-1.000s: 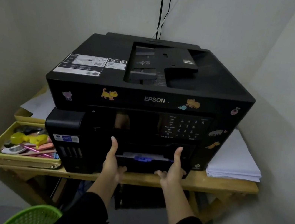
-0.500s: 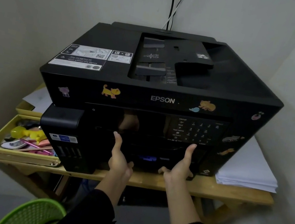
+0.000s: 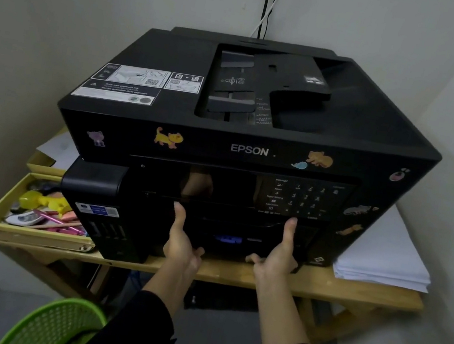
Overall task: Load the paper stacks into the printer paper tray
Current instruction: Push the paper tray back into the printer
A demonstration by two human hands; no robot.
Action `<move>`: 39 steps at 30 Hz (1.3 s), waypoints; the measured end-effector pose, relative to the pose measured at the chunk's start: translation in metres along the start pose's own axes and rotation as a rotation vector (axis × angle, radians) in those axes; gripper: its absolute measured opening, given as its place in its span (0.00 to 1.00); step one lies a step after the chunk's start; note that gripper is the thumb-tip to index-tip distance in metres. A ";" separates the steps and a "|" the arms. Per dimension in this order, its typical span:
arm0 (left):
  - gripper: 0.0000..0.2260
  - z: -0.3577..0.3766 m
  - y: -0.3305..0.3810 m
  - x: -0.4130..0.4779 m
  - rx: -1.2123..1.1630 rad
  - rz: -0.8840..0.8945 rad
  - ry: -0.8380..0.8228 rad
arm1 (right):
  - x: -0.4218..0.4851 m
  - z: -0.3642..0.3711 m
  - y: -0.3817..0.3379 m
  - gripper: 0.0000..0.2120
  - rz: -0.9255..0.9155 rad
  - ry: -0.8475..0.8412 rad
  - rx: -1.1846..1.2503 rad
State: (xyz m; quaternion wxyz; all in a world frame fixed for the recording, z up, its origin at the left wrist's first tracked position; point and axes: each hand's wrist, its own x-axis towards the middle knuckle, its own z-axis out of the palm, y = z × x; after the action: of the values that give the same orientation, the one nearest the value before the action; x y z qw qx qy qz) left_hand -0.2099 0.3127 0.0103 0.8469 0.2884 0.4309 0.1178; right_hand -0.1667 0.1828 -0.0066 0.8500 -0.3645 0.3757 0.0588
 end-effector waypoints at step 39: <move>0.37 0.002 -0.004 -0.017 0.982 0.217 0.081 | -0.024 -0.005 -0.016 0.32 -0.441 0.037 -0.787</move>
State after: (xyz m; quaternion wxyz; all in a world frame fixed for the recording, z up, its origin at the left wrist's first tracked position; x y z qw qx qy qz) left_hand -0.2190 0.3016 0.0201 0.5768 0.6911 0.4355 -0.0001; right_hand -0.1810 0.1721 0.0166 0.6320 -0.7324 0.2530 0.0081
